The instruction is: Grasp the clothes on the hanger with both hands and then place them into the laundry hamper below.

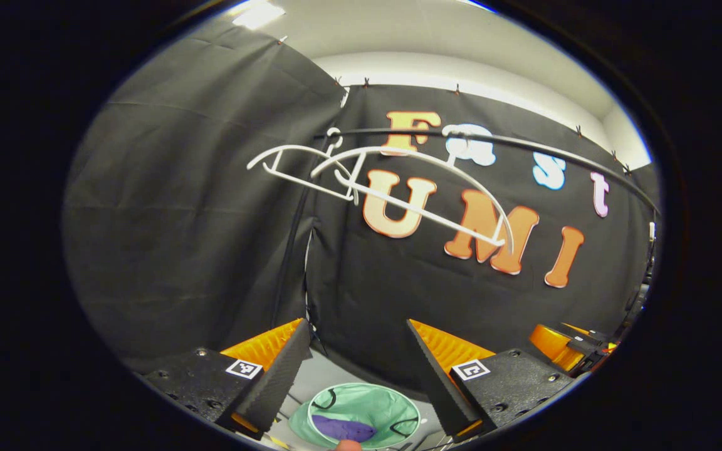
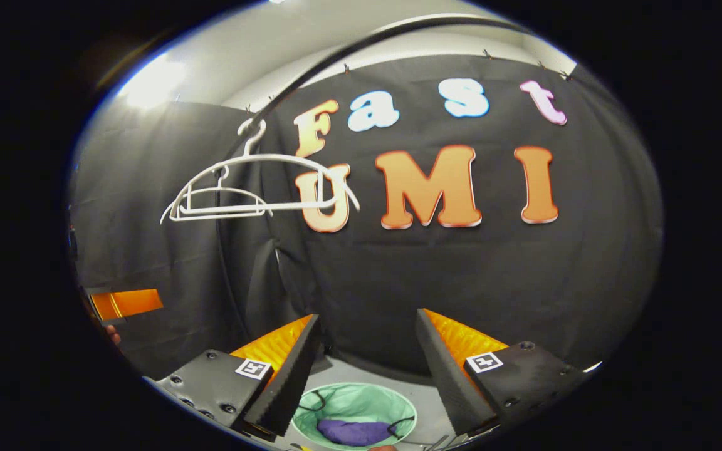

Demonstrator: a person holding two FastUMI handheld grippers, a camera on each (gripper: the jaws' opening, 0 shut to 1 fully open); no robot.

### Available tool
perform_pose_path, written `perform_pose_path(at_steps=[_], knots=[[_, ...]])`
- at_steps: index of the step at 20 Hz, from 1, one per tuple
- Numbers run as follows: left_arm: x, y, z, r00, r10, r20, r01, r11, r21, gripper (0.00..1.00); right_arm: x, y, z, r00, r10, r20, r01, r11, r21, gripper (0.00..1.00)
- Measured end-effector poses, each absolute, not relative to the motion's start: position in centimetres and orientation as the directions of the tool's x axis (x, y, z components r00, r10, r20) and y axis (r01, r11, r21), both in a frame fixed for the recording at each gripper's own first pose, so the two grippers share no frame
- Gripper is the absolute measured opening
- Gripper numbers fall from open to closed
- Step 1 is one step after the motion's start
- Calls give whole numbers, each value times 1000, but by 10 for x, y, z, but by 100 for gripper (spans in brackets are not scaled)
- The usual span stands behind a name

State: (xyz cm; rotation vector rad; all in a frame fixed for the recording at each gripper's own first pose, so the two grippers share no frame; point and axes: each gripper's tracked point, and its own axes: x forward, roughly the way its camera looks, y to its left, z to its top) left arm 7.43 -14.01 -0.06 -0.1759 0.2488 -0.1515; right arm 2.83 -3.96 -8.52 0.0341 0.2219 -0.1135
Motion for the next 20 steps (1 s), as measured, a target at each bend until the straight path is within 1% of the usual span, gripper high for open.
perform_pose_path(at_steps=[3,4,6,7,8,9,11,12,14,17,20], knots=[[68,-135,23,975,-133,-177,107,983,-148,99,37,-31,-53,982,-96,-160,104,994,44,89],[64,-131,34,980,-116,-159,97,988,-122,99,41,-33,-42,986,-103,-133,109,993,37,89],[65,-125,46,988,-98,-119,87,992,-88,91,34,-33,-18,992,-97,-78,100,994,35,89],[65,-122,54,992,-87,-91,80,993,-82,91,30,-32,-8,994,-95,-49,97,994,45,89],[66,-120,59,995,-78,-69,72,995,-75,91,28,-33,1,995,-97,-27,99,994,56,97],[64,-120,65,996,-75,-53,72,995,-63,91,27,-33,6,995,-102,-9,102,993,53,95],[61,-120,73,997,-73,-27,72,997,-36,91,26,-36,4,994,-108,-8,108,994,32,91],[61,-123,76,997,-78,-15,77,997,-22,91,25,-35,3,994,-105,-11,106,994,28,98],[59,-127,81,996,-89,1,89,996,-8,91,26,-33,3,995,-98,-16,98,995,28,98],[59,-134,85,995,-103,15,104,994,-26,91,27,-32,2,996,-92,-21,93,995,35,98],[59,-132,82,995,-105,1,105,994,-44,92,27,-29,2,996,-83,-22,84,996,37,98]])
